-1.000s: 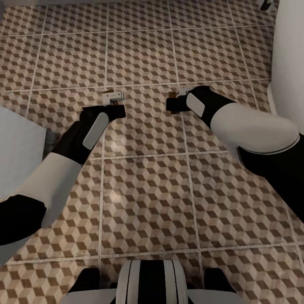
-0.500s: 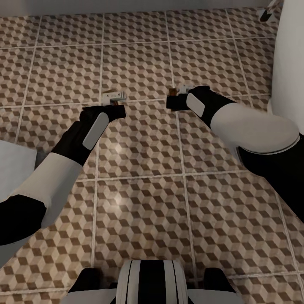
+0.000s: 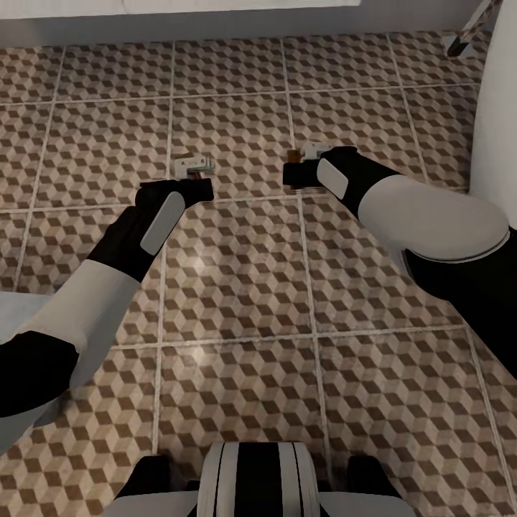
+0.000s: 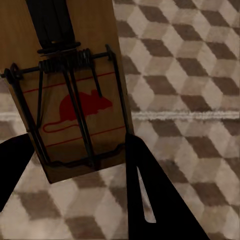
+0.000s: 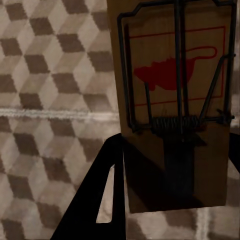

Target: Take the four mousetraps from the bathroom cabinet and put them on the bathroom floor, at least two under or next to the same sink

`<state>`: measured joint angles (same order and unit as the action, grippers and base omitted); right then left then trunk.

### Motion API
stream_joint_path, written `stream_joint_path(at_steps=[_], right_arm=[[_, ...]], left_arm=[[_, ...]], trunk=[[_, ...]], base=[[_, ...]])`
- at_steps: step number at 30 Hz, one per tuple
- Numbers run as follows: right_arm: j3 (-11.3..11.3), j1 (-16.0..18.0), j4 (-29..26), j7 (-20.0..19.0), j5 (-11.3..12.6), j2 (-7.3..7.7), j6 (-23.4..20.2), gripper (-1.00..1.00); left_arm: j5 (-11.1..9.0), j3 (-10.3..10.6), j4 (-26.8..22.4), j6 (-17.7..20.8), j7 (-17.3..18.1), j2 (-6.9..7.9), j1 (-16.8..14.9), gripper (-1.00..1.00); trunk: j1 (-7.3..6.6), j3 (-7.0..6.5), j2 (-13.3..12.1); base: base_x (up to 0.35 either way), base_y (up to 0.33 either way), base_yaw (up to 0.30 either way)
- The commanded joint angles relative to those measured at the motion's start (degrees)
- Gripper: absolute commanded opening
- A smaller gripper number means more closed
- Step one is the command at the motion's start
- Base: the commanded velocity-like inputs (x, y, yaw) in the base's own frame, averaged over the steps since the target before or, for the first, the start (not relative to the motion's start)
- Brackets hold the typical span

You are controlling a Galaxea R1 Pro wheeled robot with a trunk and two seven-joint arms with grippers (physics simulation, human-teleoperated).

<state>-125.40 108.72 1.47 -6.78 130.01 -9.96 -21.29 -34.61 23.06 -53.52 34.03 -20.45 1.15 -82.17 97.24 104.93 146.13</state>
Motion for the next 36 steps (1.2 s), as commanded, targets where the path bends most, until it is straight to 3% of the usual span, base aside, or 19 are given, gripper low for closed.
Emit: stream_joint_path(at_steps=[1,36], right_arm=[[-0.5,0.0,0.1,-0.3,0.3,-0.04,-0.3,-1.00],[-0.4,-0.1,-1.2,-0.1,0.5,-0.04,1.0,-1.00]], left_arm=[[-0.5,0.3,-0.1,0.1,-0.5,0.10,-0.1,-1.00],[-0.3,0.1,-0.1,-0.5,-0.5,1.38,-0.1,-1.00]], trunk=[[0.03,0.03,0.0],[0.03,0.03,0.0]], base=[[0.338,0.000,0.000],[0.338,0.000,0.000]])
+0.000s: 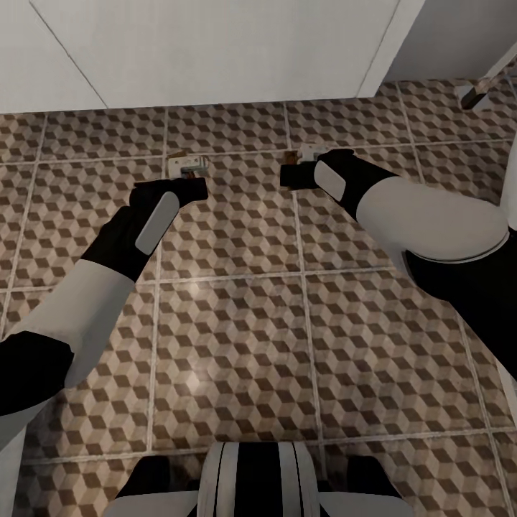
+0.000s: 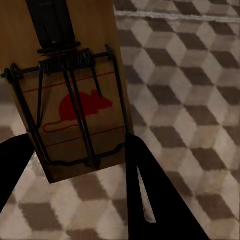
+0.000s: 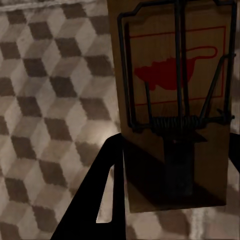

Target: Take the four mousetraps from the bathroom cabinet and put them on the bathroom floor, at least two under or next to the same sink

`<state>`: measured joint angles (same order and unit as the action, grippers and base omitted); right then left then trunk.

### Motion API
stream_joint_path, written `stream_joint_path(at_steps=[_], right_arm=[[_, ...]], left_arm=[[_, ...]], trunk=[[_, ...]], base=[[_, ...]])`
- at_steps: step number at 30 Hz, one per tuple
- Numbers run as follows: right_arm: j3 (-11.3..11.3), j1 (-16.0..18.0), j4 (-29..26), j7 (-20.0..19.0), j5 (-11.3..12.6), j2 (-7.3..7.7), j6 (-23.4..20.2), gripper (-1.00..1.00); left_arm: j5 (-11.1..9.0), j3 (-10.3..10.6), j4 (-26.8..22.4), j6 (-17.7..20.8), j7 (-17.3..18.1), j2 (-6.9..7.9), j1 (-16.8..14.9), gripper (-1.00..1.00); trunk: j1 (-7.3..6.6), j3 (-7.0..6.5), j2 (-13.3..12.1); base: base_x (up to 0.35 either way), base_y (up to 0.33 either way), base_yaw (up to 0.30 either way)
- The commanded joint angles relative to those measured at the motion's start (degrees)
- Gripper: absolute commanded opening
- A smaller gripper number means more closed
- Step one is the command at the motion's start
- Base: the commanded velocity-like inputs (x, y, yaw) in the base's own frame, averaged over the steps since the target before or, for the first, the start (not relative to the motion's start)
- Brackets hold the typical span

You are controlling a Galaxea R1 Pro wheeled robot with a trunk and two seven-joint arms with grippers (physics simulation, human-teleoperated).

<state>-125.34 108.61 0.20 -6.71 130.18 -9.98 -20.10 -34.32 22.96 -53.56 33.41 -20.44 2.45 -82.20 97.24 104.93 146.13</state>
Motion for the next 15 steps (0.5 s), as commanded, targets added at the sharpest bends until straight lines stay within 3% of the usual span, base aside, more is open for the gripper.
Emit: stream_joint_path(at_steps=[1,6,15], right_arm=[[-0.4,0.0,0.0,-0.1,0.3,-0.01,-0.2,-1.00],[-0.4,0.0,-1.0,-0.1,0.5,-0.01,-0.2,-1.00],[-0.4,0.0,-6.1,3.4,0.6,-0.01,4.0,-1.00]], left_arm=[[-0.6,0.2,-0.1,0.1,-0.6,0.12,-0.1,-1.00],[-0.8,0.3,0.0,0.0,-0.6,0.18,0.0,-1.00],[-0.9,0.3,0.0,-0.1,-0.6,1.15,0.0,-1.00]], trunk=[[0.03,0.03,0.0],[0.03,0.03,0.0],[0.03,0.03,0.0]], base=[[0.338,0.000,0.000],[0.305,0.000,0.000],[0.029,0.000,0.000]])
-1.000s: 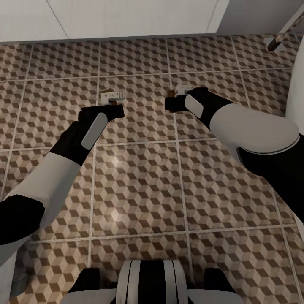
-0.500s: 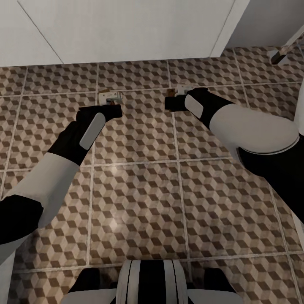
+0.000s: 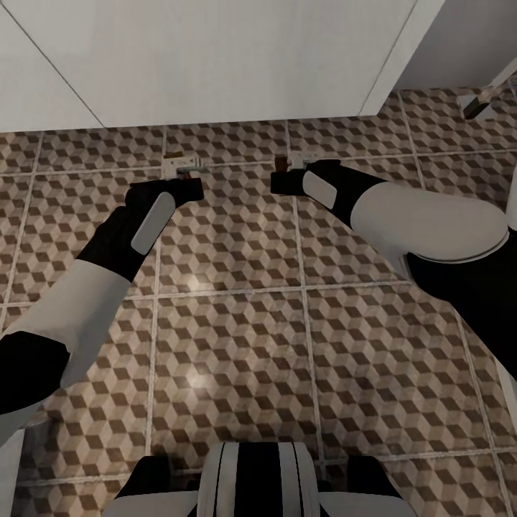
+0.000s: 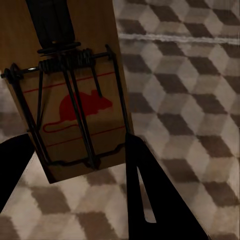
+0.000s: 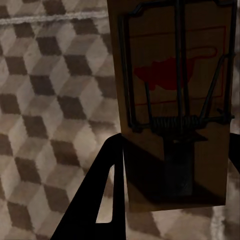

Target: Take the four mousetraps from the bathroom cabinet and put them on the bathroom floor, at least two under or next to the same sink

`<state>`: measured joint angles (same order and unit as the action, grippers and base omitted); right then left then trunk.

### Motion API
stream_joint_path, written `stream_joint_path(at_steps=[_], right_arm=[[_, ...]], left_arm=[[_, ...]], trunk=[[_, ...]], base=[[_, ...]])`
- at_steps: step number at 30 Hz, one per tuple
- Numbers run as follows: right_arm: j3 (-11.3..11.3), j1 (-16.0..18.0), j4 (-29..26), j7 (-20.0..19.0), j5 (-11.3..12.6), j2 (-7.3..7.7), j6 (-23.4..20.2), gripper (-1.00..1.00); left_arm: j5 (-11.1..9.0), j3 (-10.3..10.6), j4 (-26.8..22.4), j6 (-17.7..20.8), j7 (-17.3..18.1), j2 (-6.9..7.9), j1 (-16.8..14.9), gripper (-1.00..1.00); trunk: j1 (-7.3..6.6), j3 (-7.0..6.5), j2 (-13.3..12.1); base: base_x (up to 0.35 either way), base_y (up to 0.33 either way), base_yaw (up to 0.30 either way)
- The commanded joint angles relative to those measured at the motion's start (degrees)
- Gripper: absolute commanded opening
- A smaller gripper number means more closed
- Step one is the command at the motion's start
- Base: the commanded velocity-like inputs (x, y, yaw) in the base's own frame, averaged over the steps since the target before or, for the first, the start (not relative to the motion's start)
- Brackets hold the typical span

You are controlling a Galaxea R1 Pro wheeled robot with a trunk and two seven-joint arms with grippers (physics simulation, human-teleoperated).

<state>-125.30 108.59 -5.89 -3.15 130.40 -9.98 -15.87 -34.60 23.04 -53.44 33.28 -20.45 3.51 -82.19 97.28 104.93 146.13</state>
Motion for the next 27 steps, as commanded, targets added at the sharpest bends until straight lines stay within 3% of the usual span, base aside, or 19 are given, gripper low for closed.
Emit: stream_joint_path(at_steps=[1,7,15,23,24,27], right_arm=[[-0.5,0.1,-0.2,0.2,0.4,-0.02,0.1,-1.00],[-0.5,0.1,-0.3,0.5,0.3,-0.02,0.3,-1.00],[-0.5,0.1,-0.4,0.5,0.4,-0.02,0.3,-1.00],[-0.5,0.0,-0.4,0.5,0.4,-0.02,0.4,-1.00],[-0.5,0.0,-0.4,0.5,0.4,-0.02,0.3,1.00],[-0.5,0.0,-0.5,0.9,0.3,-0.02,0.2,1.00]], left_arm=[[-0.6,0.3,-0.1,0.1,-0.6,0.22,0.0,-1.00],[-0.6,0.4,-0.1,0.0,-0.6,0.25,0.0,-1.00],[-0.6,0.4,0.7,0.0,-0.6,0.27,-0.1,-1.00],[-0.6,0.4,1.9,-0.1,-0.6,0.27,0.0,-1.00],[-0.6,0.4,2.0,-0.1,-0.6,0.27,-0.1,-1.00],[-0.6,0.4,2.1,-0.1,-0.6,0.27,0.0,-1.00]], trunk=[[-0.01,0.03,0.0],[-0.01,0.03,0.0],[-0.01,0.03,0.0],[-0.01,0.03,0.0],[-0.01,0.03,0.0],[-0.01,0.03,0.0]], base=[[0.000,0.000,0.000],[0.031,0.000,0.000],[0.226,0.000,0.000],[0.018,0.000,0.000],[0.001,0.000,0.000],[0.000,0.000,0.000]])
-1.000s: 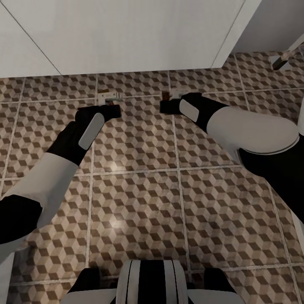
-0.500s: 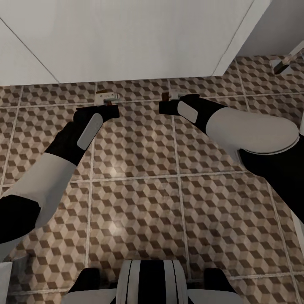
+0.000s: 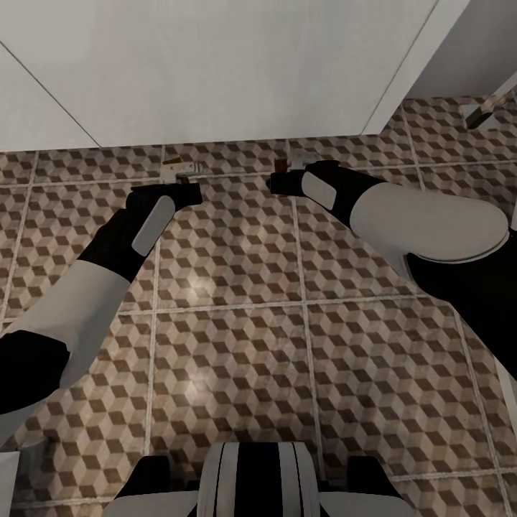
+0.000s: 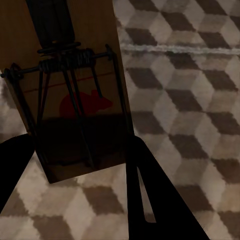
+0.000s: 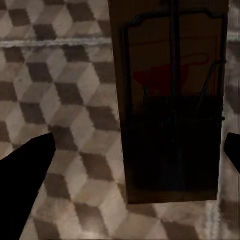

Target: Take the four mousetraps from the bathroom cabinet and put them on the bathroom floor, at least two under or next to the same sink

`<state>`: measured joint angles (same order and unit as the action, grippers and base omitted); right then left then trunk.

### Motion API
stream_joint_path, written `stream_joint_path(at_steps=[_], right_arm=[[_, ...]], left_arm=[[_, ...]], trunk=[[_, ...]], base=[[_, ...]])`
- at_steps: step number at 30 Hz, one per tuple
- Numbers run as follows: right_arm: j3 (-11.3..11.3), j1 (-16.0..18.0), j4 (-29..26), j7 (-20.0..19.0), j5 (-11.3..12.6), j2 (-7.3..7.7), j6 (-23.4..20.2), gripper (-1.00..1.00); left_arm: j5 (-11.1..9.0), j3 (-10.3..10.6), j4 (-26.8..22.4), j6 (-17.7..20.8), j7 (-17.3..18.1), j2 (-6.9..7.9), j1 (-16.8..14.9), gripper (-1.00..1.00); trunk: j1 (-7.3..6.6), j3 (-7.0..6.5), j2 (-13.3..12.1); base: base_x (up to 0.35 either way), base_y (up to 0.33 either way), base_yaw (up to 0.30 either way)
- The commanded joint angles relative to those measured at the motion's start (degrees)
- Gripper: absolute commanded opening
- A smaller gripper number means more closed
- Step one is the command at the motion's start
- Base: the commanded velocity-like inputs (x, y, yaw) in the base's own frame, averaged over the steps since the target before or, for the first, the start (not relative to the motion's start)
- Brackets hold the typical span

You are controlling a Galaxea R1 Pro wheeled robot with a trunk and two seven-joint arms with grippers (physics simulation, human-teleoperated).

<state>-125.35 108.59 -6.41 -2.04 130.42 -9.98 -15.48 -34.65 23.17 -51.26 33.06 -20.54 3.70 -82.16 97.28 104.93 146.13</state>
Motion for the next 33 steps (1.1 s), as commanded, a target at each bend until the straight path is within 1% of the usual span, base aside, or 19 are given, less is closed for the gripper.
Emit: stream_joint_path(at_steps=[1,7,11,15,23,27,33], right_arm=[[-0.5,0.0,0.0,0.1,0.3,-0.02,-0.2,1.00],[-0.4,0.0,-1.1,1.2,0.4,-0.02,1.1,1.00],[-0.4,0.0,-1.5,1.3,0.5,-0.02,1.6,1.00],[-0.4,0.0,-2.3,1.3,0.5,-0.02,1.7,1.00],[-0.4,0.0,-2.6,1.3,0.5,-0.02,1.8,1.00],[-0.4,0.0,-2.6,1.3,0.5,-0.02,1.8,1.00],[-0.4,0.0,-2.6,1.3,0.5,-0.02,1.8,1.00]], left_arm=[[-0.6,0.3,-0.1,0.1,-0.6,0.08,0.0,-1.00],[-0.6,0.3,0.0,-0.1,-3.1,0.08,-0.1,-1.00],[-0.7,0.3,0.8,-2.1,-3.9,0.08,0.0,-1.00],[-0.7,0.3,1.2,-2.8,-4.9,0.08,0.0,-1.00],[-0.7,0.3,1.3,-2.9,-5.0,0.00,0.0,-1.00],[-0.7,0.4,1.4,-2.9,-5.0,-0.10,-0.1,-1.00],[-0.7,0.4,2.7,-3.6,-5.0,-0.18,-0.1,-1.00]], trunk=[[-0.01,0.03,0.0],[-0.01,0.03,0.0],[-0.01,0.03,0.0],[-0.01,0.03,0.0],[-0.01,0.03,0.0],[-0.01,0.03,0.0],[-0.01,0.03,0.0]], base=[[0.000,0.000,0.000],[0.000,0.000,0.000],[0.000,0.000,0.000],[0.000,0.000,0.000],[0.001,0.000,0.000],[0.111,-0.006,0.000],[0.039,-0.004,0.000]])
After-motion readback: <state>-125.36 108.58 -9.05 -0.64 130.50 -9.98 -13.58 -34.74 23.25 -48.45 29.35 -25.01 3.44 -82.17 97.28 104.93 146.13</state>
